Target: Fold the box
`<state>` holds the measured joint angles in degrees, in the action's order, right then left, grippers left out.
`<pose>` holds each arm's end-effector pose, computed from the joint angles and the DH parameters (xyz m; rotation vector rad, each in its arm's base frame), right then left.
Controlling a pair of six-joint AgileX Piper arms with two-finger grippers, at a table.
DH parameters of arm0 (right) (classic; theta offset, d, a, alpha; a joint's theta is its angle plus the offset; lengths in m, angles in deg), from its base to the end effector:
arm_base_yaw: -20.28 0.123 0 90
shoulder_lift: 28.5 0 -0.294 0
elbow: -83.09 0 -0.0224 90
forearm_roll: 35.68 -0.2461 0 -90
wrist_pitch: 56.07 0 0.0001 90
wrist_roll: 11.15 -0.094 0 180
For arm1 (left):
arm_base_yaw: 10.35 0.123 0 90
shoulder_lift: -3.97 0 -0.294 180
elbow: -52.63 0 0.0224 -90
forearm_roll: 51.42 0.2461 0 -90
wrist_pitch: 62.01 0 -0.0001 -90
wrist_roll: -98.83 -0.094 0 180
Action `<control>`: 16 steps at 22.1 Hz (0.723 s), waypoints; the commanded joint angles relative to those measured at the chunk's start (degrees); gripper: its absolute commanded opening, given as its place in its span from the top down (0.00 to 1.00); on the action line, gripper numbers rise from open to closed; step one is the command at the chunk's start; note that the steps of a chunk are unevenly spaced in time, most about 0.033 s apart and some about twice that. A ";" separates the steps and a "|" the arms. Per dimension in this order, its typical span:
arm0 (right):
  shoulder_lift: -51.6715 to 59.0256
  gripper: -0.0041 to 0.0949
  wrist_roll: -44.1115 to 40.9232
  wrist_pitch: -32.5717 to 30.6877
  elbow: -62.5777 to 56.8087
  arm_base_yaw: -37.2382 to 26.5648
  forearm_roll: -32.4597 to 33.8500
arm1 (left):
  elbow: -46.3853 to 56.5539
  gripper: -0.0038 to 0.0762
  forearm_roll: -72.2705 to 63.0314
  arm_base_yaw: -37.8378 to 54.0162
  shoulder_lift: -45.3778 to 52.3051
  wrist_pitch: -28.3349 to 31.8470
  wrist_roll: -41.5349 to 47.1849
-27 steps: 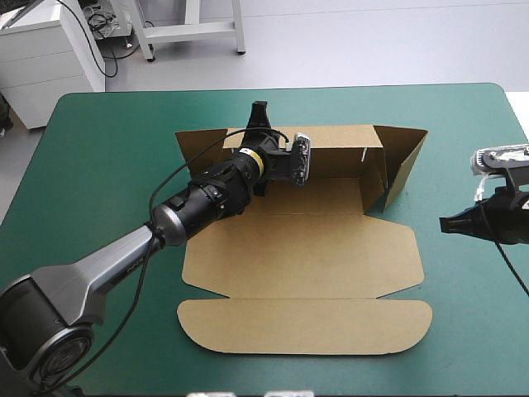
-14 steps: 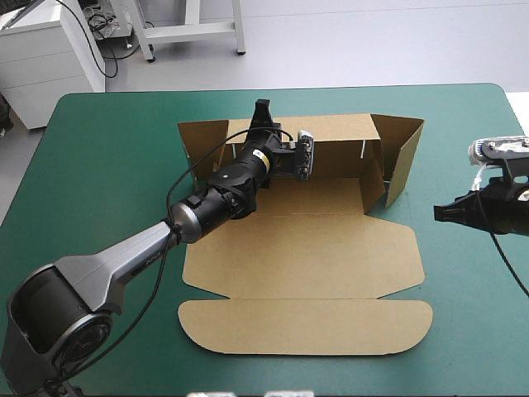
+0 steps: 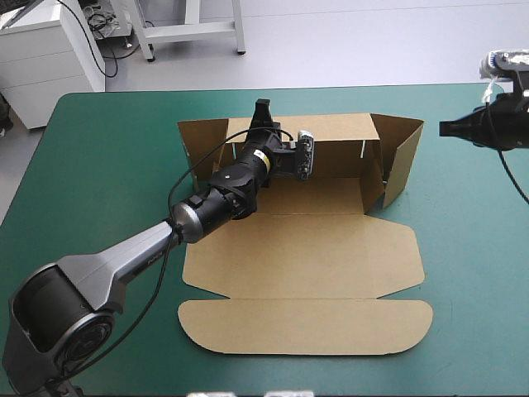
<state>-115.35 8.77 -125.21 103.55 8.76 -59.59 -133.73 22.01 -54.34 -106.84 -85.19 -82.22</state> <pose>0.2649 -0.0177 0.4754 -0.1793 2.2706 0.2491 0.3336 -0.2726 0.3263 1.5393 1.2490 0.7094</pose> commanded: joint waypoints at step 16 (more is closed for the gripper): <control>-3.26 0.39 4.56 -0.10 7.48 -0.37 -13.40 | -1.61 0.96 0.03 -0.20 2.32 0.17 -0.05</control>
<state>-120.32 10.57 -127.36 109.43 8.76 -70.06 -133.73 21.96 -54.34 -106.84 -85.26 -82.45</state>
